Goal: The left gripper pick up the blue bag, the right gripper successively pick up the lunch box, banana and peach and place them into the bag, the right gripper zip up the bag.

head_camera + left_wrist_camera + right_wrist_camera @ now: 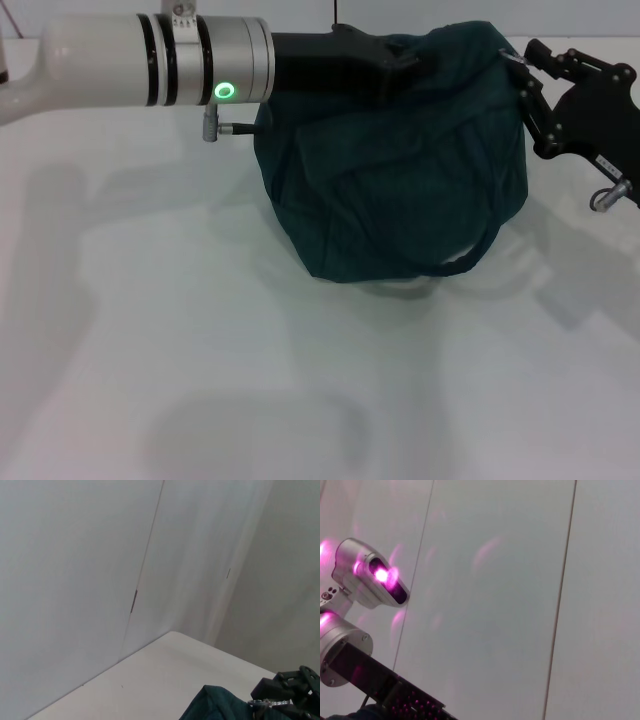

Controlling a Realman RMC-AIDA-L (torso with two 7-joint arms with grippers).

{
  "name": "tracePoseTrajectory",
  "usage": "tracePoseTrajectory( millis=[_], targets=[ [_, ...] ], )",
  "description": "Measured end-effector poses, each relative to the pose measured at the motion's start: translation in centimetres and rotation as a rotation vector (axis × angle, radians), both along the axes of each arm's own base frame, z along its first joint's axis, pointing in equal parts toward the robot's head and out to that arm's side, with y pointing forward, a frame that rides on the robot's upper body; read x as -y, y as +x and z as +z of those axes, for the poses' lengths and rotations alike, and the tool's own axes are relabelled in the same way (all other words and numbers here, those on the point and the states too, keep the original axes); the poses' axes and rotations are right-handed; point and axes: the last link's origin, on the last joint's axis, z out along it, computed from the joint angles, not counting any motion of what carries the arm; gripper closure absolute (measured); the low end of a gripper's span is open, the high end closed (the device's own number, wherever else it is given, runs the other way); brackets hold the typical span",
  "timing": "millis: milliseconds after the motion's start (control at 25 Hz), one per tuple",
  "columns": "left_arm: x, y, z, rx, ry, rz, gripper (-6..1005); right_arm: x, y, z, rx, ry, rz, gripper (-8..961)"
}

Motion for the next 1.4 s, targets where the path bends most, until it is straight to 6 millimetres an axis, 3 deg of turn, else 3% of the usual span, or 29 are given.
tracePoseTrajectory(
  millis=[280, 480, 720, 1080, 1400],
  targets=[
    [0.0, 0.1, 0.0, 0.001, 0.004, -0.007, 850, 0.0, 0.4, -0.1, 0.006, -0.007, -0.02, 781],
    [0.1, 0.1, -0.1, 0.0, 0.006, -0.016, 845, -0.1, 1.1, 0.2, -0.019, 0.002, -0.069, 893],
    [0.1, -0.2, 0.0, 0.0, 0.007, -0.006, 840, 0.6, 2.9, 1.1, -0.084, 0.015, -0.156, 939],
    [0.1, -0.3, 0.1, -0.003, 0.011, -0.007, 832, 1.0, 5.4, 0.5, -0.13, -0.076, -0.309, 937],
    [0.1, -0.2, 0.1, 0.024, 0.015, -0.001, 824, 0.9, 5.8, 0.1, -0.137, -0.126, -0.346, 900]
  ],
)
